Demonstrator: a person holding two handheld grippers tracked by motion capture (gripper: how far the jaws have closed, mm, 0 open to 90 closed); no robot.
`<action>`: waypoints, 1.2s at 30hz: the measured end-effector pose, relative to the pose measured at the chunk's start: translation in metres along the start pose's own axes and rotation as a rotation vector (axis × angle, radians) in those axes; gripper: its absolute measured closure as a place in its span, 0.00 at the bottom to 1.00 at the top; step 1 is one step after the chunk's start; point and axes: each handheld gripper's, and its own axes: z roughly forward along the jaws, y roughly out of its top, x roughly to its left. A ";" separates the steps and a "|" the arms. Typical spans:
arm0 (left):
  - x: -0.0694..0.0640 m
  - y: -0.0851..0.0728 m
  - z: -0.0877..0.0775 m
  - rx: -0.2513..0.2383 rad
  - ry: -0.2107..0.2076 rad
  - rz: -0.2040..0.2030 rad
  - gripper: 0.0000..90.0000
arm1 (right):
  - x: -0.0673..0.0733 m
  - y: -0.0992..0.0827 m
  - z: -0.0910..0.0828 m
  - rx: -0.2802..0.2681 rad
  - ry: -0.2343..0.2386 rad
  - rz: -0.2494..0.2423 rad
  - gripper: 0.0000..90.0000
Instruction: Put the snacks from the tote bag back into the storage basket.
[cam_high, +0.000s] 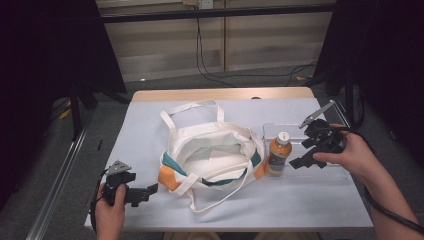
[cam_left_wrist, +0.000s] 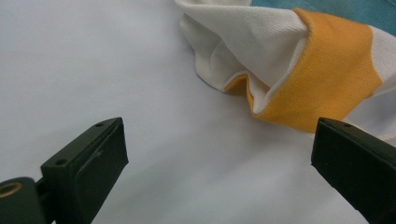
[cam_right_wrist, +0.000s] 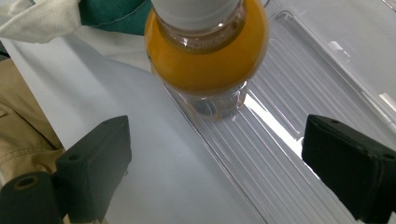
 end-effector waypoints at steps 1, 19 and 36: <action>0.000 0.000 0.000 -0.001 -0.001 -0.001 0.04 | 0.000 -0.001 0.001 0.002 -0.001 0.004 0.09; 0.000 0.000 0.000 0.017 -0.002 0.015 0.04 | -0.002 -0.016 0.008 -0.016 -0.017 0.008 0.09; -0.002 0.000 0.002 0.012 -0.003 0.005 0.04 | -0.005 -0.031 0.013 -0.054 -0.003 0.018 0.09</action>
